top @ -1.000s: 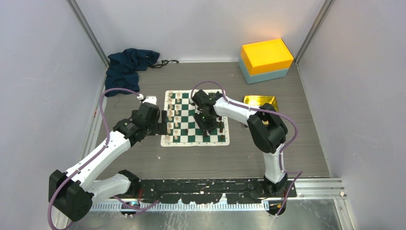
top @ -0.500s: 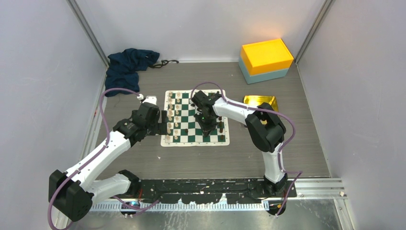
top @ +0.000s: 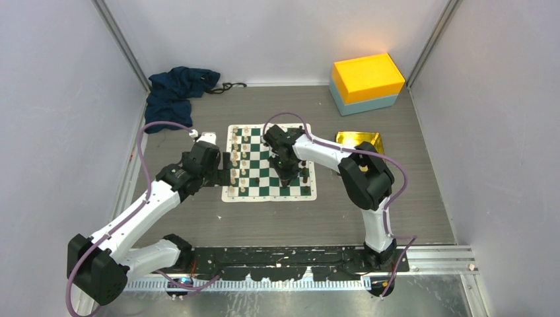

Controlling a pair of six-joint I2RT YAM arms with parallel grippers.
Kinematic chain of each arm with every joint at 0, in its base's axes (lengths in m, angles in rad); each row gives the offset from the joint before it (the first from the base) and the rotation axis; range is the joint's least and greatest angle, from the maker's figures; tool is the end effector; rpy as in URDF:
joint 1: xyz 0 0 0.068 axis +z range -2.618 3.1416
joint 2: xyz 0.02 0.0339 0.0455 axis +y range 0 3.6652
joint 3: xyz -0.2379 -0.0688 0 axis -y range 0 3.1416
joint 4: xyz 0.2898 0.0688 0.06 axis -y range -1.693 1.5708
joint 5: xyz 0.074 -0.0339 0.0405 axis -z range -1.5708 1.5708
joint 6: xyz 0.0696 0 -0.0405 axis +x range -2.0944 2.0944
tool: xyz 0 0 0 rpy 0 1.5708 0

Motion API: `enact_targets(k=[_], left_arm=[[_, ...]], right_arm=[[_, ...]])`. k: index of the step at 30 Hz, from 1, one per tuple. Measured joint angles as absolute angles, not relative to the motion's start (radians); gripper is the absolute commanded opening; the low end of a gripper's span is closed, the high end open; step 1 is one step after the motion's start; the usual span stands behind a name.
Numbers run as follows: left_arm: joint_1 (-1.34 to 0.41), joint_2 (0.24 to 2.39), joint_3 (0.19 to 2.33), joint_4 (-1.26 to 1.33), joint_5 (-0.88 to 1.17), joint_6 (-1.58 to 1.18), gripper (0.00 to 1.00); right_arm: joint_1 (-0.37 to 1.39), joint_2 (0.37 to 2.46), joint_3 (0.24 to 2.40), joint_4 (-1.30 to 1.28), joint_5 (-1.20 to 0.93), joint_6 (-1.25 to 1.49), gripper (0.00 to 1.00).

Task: Set up the chess pieces on the board
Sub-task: Pick up the chess piece from the chessboard, then place the chess piece on the chessboard.

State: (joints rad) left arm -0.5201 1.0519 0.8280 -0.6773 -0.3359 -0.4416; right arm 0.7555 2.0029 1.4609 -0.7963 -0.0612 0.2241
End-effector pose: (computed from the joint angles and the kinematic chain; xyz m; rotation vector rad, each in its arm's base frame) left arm 0.2584 -0.1215 0.2047 -0.0473 2.4039 -0.0254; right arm 0.3115 0.2992 0.0918 -0.7862 2.8489 0.2422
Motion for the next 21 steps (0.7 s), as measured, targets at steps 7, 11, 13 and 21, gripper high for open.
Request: enact_targets(k=[7,11,13,21], left_arm=[[-0.52,1.052,0.828,-0.677,-0.336,-0.442,0.98],[-0.52,1.052,0.828,-0.677,-0.336,-0.442,0.98],[-0.52,1.052,0.828,-0.677,-0.336,-0.442,0.98],[-0.52,1.052,0.828,-0.677,-0.336,-0.442,0.98]], right_arm=[[0.756,1.991,1.475,-0.82,0.012,0.23,0.11],[0.756,1.979,1.482,-0.831,0.052,0.237,0.11],[0.756,1.974,1.482,-0.835,0.068,0.24,0.11],[0.741,1.971,1.483,-0.839,0.094,0.247,0.11]])
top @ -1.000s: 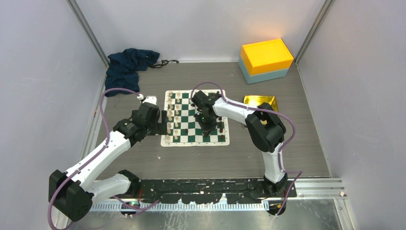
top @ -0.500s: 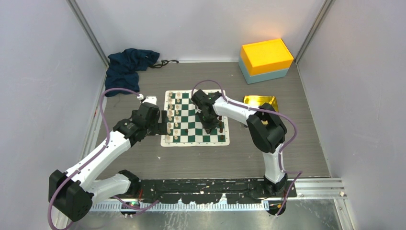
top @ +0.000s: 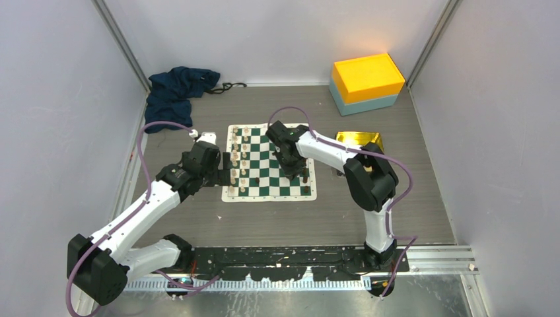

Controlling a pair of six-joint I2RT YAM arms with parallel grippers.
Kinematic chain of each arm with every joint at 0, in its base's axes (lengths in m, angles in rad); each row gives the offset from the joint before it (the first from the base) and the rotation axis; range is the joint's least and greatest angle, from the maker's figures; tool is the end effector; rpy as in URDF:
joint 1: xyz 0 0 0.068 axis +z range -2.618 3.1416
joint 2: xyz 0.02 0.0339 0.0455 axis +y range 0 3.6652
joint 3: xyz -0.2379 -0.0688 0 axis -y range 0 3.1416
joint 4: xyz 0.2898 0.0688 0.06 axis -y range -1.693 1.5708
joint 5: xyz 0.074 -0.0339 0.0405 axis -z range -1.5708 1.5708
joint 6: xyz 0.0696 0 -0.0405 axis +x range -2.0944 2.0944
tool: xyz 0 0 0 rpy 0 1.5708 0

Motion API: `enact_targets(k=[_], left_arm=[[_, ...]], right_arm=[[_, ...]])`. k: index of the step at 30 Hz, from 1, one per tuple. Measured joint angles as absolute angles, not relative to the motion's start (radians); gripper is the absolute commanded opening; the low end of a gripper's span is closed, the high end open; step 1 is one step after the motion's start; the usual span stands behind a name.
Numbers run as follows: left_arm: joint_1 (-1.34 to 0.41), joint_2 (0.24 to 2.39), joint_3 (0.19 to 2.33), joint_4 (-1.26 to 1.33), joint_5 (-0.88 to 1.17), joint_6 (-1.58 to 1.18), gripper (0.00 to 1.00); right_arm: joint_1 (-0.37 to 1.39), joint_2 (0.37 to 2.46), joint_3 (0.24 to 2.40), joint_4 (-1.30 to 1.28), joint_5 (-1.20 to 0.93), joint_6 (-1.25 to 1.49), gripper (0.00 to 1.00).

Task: Set up the chess pieces on the board
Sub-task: Place the chess piece on the chessboard.

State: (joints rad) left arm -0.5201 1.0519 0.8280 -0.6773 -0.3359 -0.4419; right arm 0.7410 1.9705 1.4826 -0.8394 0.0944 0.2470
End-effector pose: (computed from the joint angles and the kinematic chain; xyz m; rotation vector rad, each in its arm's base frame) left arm 0.2584 -0.1215 0.2047 -0.0476 2.4039 -0.0256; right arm 0.3226 0.2863 0.1107 -0.6886 2.7990 0.0473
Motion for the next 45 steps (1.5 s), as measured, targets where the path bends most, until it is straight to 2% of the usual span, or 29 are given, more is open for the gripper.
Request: enact_targets(k=[45], left_arm=[[-0.52,1.055,0.828,-0.677,-0.329,-0.442,0.98]], right_arm=[[0.71,1.969,1.425,-0.815,0.059,0.287,0.12]])
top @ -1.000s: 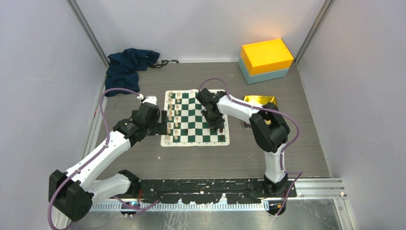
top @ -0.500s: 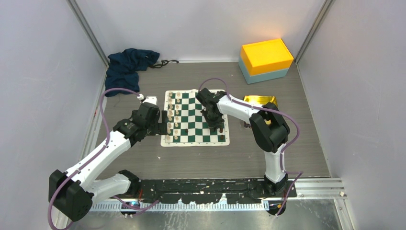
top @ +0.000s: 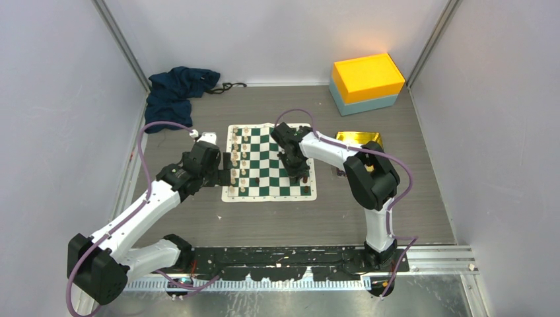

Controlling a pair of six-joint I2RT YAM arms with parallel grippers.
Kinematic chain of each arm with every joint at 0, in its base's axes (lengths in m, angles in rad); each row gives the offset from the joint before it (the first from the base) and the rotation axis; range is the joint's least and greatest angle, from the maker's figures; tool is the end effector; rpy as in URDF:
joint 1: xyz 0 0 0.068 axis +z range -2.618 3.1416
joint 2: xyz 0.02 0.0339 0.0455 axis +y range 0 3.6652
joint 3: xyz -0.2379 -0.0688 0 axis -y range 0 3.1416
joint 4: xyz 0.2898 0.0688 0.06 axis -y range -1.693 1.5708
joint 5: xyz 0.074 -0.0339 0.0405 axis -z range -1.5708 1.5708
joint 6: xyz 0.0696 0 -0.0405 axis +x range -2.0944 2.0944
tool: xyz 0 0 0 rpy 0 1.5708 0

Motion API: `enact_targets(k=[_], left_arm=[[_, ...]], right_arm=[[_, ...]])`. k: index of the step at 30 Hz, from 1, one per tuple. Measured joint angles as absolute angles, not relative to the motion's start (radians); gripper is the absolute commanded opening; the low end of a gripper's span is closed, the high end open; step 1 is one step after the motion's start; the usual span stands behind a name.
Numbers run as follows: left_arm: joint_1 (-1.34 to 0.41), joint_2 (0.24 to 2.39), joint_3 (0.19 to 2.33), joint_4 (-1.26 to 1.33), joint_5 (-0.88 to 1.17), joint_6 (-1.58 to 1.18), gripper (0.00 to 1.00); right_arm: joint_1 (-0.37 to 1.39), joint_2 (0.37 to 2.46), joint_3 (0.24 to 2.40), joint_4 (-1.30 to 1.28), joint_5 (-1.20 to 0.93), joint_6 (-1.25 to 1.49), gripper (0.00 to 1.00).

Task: Set up the chess pieces on the board
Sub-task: Place the chess piece on the chessboard.

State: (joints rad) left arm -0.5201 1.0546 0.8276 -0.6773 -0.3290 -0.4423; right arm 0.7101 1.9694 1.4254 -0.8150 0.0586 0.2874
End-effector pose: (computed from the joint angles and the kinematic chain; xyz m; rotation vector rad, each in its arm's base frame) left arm 0.2584 -0.1221 0.2037 -0.0446 2.4094 -0.0314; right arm 0.3223 0.2717 0.0938 -0.6051 2.8636 0.0735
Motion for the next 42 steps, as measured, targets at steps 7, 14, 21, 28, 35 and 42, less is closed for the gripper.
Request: enact_targets(k=[7,14,21,28,35,42], left_arm=[[-0.52,1.055,0.828,-0.677,-0.329,-0.442,0.98],[-0.52,1.056,0.828,-0.677,-0.328,-0.442,0.98],[-0.52,1.059,0.828,-0.677,-0.328,-0.442,0.98],[-0.52,1.059,0.828,-0.677,-0.328,-0.442,0.98],[-0.52,1.059,0.828,-0.677,-0.328,-0.442,0.98],[-0.52,1.059,0.828,-0.677,-0.329,-0.442,0.98]], right_arm=[[0.709,1.969,1.424,-0.815,0.059,0.287,0.14],[0.709,1.969,1.417,-0.814,0.058,0.288,0.26],[0.709,1.969,1.417,-0.815,0.058,0.287,0.36],[0.709,1.969,1.417,-0.815,0.058,0.287,0.39],[0.709,1.969,1.436,-0.822,0.059,0.286,0.38],[0.71,1.966,1.496,-0.854,0.07,0.283,0.38]])
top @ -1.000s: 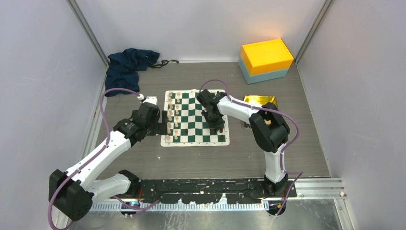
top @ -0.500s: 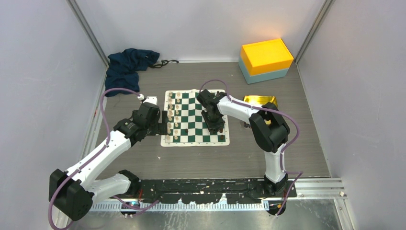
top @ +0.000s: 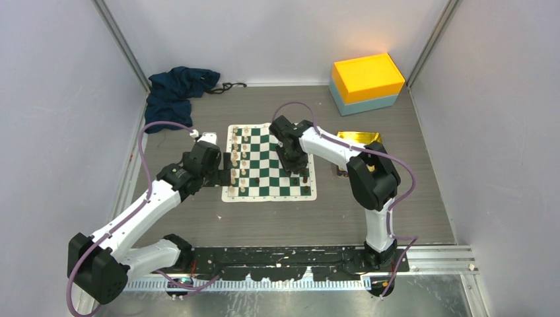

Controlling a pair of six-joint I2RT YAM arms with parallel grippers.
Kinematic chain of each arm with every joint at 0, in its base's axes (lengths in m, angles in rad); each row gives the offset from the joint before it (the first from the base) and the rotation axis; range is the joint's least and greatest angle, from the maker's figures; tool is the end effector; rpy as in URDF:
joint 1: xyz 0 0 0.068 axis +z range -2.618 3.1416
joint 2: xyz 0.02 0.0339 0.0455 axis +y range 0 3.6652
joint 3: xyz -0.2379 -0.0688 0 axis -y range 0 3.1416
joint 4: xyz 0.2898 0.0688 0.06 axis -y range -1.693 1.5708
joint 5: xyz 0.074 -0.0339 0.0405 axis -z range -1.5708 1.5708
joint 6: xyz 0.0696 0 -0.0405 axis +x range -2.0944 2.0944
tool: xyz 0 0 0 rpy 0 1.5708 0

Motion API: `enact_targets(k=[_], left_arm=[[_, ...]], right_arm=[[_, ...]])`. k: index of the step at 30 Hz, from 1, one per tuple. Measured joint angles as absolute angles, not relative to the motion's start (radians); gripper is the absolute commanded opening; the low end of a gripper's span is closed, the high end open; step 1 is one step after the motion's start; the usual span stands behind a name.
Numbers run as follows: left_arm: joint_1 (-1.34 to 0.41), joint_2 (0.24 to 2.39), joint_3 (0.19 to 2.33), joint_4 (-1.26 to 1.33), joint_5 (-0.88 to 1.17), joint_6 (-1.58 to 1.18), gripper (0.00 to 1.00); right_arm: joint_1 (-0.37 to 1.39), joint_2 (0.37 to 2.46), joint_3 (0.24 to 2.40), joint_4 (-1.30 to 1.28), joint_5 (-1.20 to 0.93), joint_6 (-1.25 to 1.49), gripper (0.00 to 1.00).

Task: Set up the chess pieces on the board
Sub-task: Place the chess piece on the chessboard, then pick up the chess piece from the chessboard.

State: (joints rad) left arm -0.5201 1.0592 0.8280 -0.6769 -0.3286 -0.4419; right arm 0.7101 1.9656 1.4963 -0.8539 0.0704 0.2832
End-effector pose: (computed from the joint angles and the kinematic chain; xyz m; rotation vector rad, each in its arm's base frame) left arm 0.2588 -0.1224 0.2027 -0.0431 2.4129 -0.0294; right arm 0.3310 0.2781 0.1165 -0.5997 2.8266 0.0819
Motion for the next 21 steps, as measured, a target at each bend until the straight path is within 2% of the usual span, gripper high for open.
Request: enact_targets(k=[8,21], left_arm=[[-0.52,1.059,0.828,-0.677,-0.329,-0.442,0.98],[-0.519,1.011,0.828,-0.68,-0.334,-0.442,0.98]], right_arm=[[0.738,1.949,1.626,-0.902,0.09,0.271,0.39],[0.833,2.011,1.779,-0.916,0.039,0.228,0.47]])
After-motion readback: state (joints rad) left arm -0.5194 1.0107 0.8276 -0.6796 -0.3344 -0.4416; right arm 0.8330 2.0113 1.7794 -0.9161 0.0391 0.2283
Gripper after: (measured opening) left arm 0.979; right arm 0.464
